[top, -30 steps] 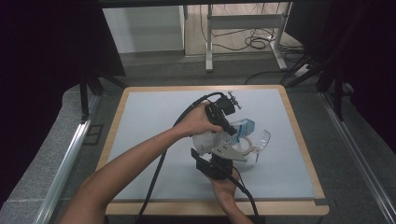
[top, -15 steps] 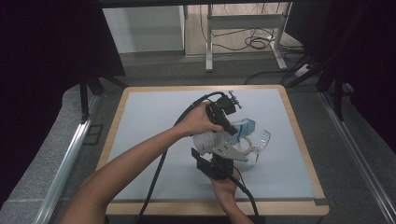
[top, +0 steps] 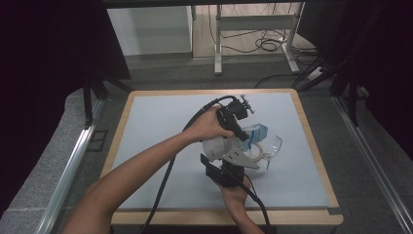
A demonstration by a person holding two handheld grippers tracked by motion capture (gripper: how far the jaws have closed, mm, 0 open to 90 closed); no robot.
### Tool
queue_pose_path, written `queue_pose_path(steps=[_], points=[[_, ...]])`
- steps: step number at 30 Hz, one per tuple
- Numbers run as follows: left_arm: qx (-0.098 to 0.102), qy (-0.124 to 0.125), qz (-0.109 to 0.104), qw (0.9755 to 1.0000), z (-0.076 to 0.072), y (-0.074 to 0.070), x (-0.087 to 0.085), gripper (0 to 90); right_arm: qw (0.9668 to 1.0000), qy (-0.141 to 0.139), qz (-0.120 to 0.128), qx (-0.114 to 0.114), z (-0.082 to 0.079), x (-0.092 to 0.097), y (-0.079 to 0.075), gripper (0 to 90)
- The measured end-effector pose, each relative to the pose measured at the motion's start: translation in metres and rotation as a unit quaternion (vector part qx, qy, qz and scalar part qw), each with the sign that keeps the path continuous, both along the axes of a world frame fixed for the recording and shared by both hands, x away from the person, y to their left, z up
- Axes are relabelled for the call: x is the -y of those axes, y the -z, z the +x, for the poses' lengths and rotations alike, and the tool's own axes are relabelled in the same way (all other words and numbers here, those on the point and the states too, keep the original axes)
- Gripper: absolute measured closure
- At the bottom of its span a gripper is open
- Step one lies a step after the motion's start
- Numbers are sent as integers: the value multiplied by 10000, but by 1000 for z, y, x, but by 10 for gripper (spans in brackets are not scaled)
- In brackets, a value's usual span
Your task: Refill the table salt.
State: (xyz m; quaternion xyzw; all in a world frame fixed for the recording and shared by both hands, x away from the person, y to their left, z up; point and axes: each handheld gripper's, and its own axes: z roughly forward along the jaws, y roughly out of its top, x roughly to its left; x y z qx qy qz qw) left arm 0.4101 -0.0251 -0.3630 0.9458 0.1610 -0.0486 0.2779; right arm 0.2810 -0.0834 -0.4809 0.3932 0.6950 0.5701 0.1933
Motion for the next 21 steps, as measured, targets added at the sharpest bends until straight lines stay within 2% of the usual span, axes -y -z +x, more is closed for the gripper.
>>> queue_pose_path(steps=[7, 21], points=[[14, -33, -14, 10000, -1, 0, 1, 899, 10000, 48, 28, 32, -1, 0, 1, 530], [33, 1, 24, 10000, -1, -1, 1, 899, 9996, 44, 264, -90, -1, 0, -1, 531]])
